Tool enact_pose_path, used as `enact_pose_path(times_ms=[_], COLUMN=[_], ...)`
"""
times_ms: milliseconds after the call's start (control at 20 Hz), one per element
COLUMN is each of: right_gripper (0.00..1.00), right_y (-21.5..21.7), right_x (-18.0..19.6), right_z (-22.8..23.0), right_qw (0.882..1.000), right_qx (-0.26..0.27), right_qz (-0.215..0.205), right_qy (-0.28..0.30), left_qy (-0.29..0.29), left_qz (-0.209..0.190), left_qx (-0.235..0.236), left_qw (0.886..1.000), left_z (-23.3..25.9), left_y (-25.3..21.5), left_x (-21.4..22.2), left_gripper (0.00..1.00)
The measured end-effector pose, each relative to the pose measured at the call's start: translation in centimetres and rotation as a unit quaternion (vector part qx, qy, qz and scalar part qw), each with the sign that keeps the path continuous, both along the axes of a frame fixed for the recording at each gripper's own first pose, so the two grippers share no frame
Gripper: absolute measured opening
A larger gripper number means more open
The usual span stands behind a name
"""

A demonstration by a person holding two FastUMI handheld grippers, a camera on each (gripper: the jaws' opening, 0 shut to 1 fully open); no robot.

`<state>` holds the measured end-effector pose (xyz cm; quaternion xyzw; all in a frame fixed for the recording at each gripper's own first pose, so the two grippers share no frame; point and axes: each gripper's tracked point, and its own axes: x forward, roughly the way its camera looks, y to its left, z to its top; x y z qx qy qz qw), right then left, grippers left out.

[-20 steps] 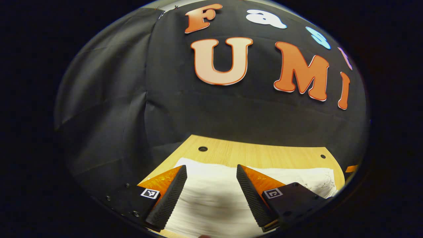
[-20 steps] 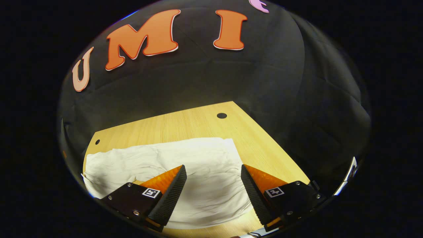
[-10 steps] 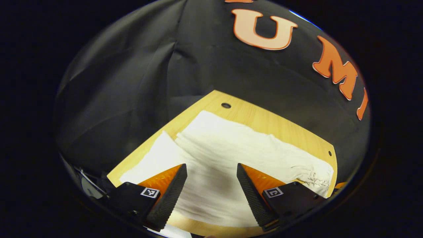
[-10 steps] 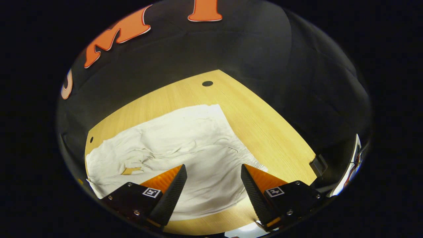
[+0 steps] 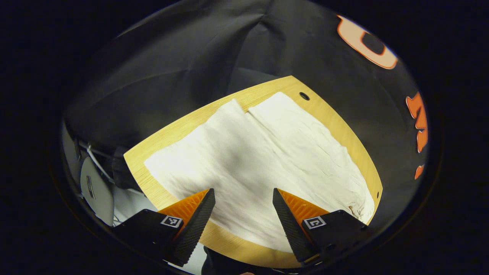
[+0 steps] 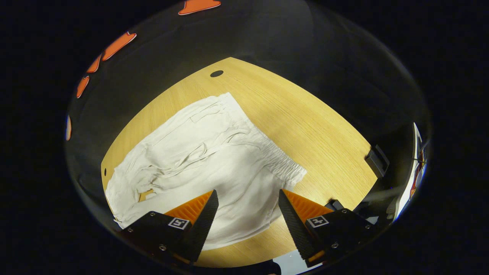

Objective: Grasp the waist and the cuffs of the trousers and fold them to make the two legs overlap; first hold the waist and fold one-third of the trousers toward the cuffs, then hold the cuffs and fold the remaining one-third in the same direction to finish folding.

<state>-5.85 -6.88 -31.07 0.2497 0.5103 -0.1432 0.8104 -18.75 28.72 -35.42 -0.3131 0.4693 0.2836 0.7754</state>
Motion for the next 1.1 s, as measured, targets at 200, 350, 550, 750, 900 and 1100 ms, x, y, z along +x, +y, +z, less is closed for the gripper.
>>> enact_pose_path(times_ms=[200,350,550,750,900,1100], right_gripper=[0.96,0.96,0.96,0.96,0.96,0.96], right_y=[-0.1,0.1,0.4,0.3,0.1,-0.5], right_x=[-0.4,-0.7,-0.9,-1.1,-1.2,-1.3], right_z=[-1.0,-1.3,-2.0,-2.4,-2.6,-2.9], right_qw=[0.999,0.999,0.999,0.998,0.997,0.996], right_qx=[0.022,0.024,0.034,0.043,0.053,0.055], right_qz=[-0.019,-0.020,-0.023,-0.037,-0.052,-0.064], right_qy=[0.017,0.023,0.032,0.032,0.033,0.031], left_qy=[0.007,0.001,-0.019,-0.095,-0.147,-0.170], left_qz=[0.063,0.108,0.159,0.212,0.248,0.223], left_qx=[-0.048,-0.074,-0.126,-0.184,-0.214,-0.215], left_qw=[0.997,0.991,0.979,0.955,0.933,0.935], left_z=[-2.1,-1.7,-3.6,-4.0,-4.3,-4.1], left_y=[2.9,4.5,5.0,6.9,7.8,7.9], left_x=[-3.8,-5.6,-6.3,-5.8,-4.4,-2.8], left_gripper=[0.99,0.99,0.99,0.96,0.92,0.72])
